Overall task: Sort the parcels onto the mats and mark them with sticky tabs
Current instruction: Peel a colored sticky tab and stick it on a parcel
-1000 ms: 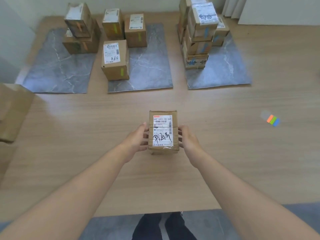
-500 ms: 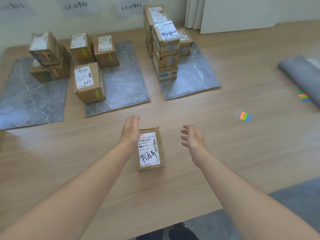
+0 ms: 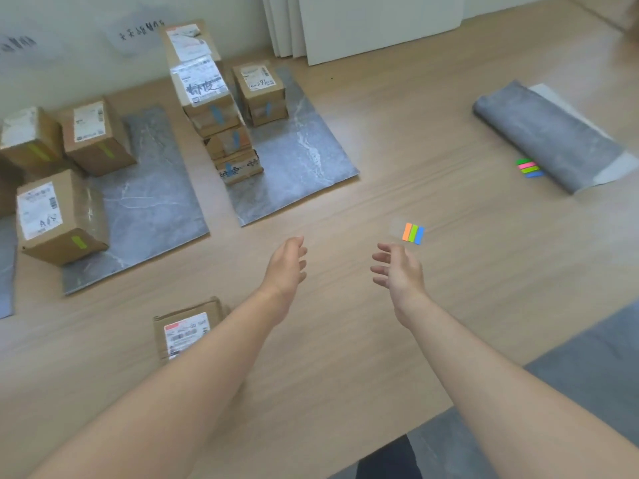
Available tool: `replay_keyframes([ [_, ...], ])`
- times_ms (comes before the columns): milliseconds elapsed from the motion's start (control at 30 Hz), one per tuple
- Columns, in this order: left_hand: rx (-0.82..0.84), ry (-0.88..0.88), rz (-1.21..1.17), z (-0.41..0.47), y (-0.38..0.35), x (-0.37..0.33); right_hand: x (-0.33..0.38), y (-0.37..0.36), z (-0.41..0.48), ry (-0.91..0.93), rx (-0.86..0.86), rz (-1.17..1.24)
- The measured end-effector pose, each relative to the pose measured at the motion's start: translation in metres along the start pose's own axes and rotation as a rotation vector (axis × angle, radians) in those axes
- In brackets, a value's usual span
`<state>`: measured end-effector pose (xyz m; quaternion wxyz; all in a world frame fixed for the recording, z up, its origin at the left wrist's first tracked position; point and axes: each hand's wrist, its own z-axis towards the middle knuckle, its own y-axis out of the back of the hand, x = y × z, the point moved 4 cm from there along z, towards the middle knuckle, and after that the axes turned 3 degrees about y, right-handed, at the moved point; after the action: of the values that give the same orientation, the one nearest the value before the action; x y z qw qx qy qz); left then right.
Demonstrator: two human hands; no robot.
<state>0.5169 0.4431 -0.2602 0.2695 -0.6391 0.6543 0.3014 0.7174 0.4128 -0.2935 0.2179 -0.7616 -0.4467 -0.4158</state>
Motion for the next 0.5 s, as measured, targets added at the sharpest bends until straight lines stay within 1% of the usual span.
replay_keyframes([
  [100,0.015,0.07,-0.027,0.016,-0.058,-0.002,0.01,0.03,0.044,-0.026,-0.023,0.002],
  [200,0.017,0.12,-0.048,0.034,-0.106,-0.006,0.019,0.052,0.085,-0.011,-0.001,-0.043],
  [367,0.008,0.184,-0.09,0.064,-0.159,-0.011,0.026,0.08,0.141,-0.003,0.033,-0.175],
  [433,0.012,0.201,-0.098,0.075,-0.175,-0.012,0.025,0.086,0.159,0.023,0.045,-0.278],
  [500,0.017,0.216,-0.098,0.085,-0.186,-0.013,0.026,0.085,0.172,0.111,0.101,-0.469],
])
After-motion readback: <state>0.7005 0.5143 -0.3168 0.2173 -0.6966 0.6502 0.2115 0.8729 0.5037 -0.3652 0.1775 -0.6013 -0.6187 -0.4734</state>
